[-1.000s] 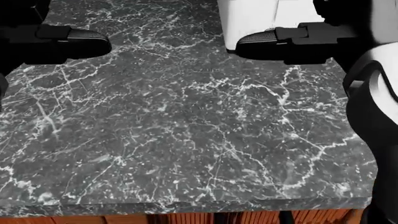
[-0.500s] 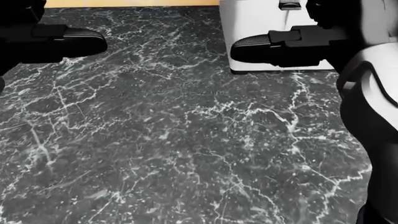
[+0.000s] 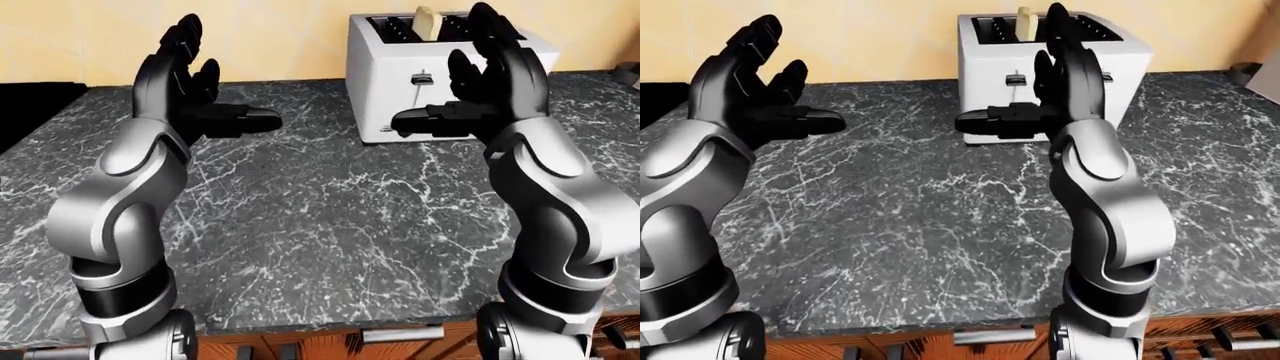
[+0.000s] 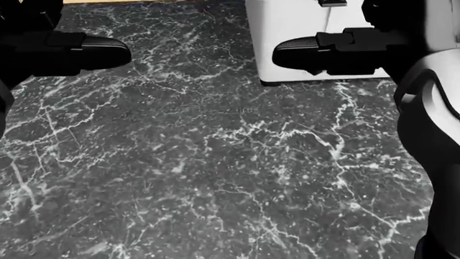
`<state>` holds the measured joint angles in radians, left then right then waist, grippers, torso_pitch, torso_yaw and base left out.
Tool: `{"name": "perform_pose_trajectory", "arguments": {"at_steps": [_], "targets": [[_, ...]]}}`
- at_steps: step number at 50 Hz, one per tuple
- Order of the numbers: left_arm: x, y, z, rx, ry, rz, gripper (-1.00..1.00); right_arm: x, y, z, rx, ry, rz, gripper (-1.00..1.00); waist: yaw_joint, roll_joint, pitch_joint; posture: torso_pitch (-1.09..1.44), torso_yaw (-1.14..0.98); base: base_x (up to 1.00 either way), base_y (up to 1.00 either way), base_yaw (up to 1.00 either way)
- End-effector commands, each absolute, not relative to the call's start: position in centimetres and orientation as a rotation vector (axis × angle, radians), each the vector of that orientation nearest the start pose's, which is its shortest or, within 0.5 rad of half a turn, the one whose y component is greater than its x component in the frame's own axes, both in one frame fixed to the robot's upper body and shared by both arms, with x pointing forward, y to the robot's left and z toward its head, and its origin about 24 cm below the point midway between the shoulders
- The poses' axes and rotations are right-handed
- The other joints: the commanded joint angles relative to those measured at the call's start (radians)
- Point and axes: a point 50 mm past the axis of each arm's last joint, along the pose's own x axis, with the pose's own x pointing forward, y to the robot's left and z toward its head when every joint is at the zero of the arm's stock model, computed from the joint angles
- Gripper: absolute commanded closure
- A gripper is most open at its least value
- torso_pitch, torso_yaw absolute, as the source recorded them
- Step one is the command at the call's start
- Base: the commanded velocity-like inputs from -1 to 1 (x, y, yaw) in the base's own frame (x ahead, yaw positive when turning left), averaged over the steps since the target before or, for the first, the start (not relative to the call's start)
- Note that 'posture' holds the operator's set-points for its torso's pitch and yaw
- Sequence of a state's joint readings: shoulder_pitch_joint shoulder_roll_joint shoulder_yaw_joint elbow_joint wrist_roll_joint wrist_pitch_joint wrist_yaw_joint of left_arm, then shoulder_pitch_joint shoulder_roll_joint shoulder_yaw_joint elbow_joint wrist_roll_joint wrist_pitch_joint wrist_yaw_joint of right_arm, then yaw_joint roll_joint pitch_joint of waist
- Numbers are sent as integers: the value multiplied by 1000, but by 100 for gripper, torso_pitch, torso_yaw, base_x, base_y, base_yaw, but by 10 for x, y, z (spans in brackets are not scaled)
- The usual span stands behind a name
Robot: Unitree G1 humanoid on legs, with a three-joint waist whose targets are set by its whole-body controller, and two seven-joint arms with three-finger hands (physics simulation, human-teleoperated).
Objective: Push down the lever of the toaster to turn it on.
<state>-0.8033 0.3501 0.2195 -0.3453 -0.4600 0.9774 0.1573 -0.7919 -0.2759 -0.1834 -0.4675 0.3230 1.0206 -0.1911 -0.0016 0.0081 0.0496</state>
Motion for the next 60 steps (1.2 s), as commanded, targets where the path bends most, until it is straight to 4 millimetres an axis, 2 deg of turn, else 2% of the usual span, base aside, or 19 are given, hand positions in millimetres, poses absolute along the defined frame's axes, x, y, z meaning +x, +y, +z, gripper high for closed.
{"name": "perform_pose_trajectory", "arguments": {"at_steps": [1, 15, 21, 36, 47, 54, 60], "targets": [[305, 176, 293, -45, -276, -55, -100, 292, -159, 294, -2, -323, 7, -100, 2, -4, -25, 0, 0, 0, 0, 0], [307, 177, 290, -42, -260, -48, -100, 293, -159, 292, -2, -318, 10, -100, 5, -8, -28, -1, 0, 0, 0, 0], [307, 176, 290, -42, -254, -51, -100, 293, -160, 292, -1, -318, 10, -100, 6, -8, -53, -6, 0, 0, 0, 0], [307, 175, 290, -41, -252, -57, -100, 293, -159, 293, -4, -320, 10, -100, 8, -7, -147, -21, 0, 0, 0, 0], [308, 174, 288, -42, -253, -61, -100, 292, -159, 293, -5, -320, 10, -100, 10, -7, -236, -32, 0, 0, 0, 0], [307, 173, 289, -42, -254, -63, -100, 293, -159, 293, -4, -320, 9, -100, 13, -8, -284, -36, 0, 0, 0, 0], [307, 173, 290, -35, -268, -60, -100, 294, -159, 291, -6, -316, 9, -100, 16, -9, -312, -39, 0, 0, 0, 0]]}}
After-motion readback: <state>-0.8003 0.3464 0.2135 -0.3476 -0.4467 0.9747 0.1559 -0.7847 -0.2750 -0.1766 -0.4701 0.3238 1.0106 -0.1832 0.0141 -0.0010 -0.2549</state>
